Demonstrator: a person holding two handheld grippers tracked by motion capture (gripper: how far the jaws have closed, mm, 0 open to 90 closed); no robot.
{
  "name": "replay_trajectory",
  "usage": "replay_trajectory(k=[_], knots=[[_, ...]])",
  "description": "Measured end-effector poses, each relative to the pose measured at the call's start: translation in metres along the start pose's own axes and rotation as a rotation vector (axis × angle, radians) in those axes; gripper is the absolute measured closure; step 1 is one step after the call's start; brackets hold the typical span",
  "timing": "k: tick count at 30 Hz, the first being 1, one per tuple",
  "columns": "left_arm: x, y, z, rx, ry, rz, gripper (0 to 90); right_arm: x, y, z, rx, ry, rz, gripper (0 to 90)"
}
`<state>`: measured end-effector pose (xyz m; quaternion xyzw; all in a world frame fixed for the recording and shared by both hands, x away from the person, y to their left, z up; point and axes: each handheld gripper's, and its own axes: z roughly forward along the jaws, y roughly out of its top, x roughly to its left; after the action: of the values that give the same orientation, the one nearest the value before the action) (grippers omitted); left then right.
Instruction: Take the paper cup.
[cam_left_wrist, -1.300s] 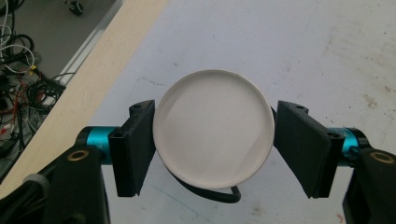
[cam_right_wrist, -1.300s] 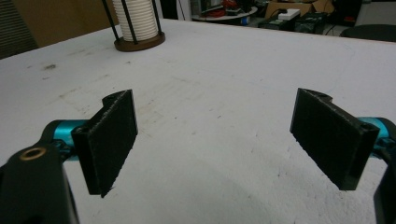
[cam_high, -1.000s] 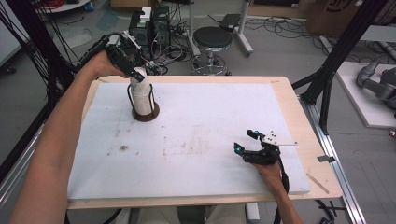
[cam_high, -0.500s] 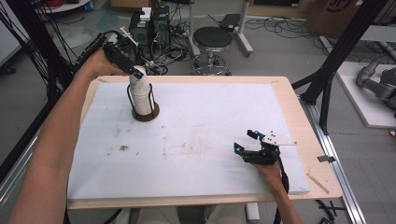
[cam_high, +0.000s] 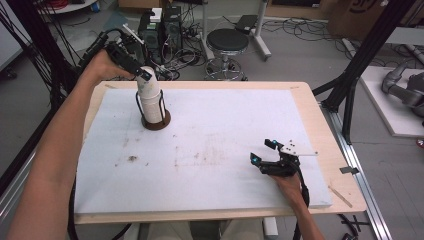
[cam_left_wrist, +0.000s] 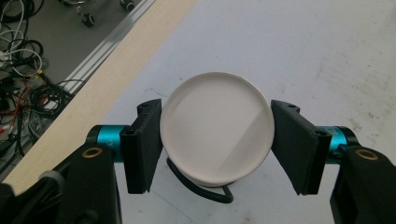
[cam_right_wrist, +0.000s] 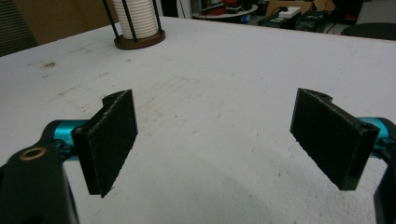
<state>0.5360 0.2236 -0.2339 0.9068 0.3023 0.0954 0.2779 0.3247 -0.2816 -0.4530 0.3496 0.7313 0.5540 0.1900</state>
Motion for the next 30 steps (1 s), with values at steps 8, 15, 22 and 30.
replay_trajectory(k=[8, 15, 22, 30], knots=[[-0.002, 0.000, -0.009, -0.026, 0.012, -0.009, 36.8, 0.000, 0.000, 0.000, 0.001, 0.000, -0.003, 15.1], [-0.007, 0.000, -0.021, -0.055, 0.030, -0.015, 36.9, 0.000, 0.000, 0.000, 0.002, 0.000, -0.001, 15.1], [-0.013, 0.006, -0.035, -0.069, 0.058, -0.007, 36.9, 0.000, 0.000, 0.000, 0.001, -0.001, 0.000, 15.1], [-0.021, 0.021, -0.054, -0.098, 0.085, 0.013, 36.9, 0.000, 0.000, 0.000, 0.002, -0.002, 0.000, 15.1]])
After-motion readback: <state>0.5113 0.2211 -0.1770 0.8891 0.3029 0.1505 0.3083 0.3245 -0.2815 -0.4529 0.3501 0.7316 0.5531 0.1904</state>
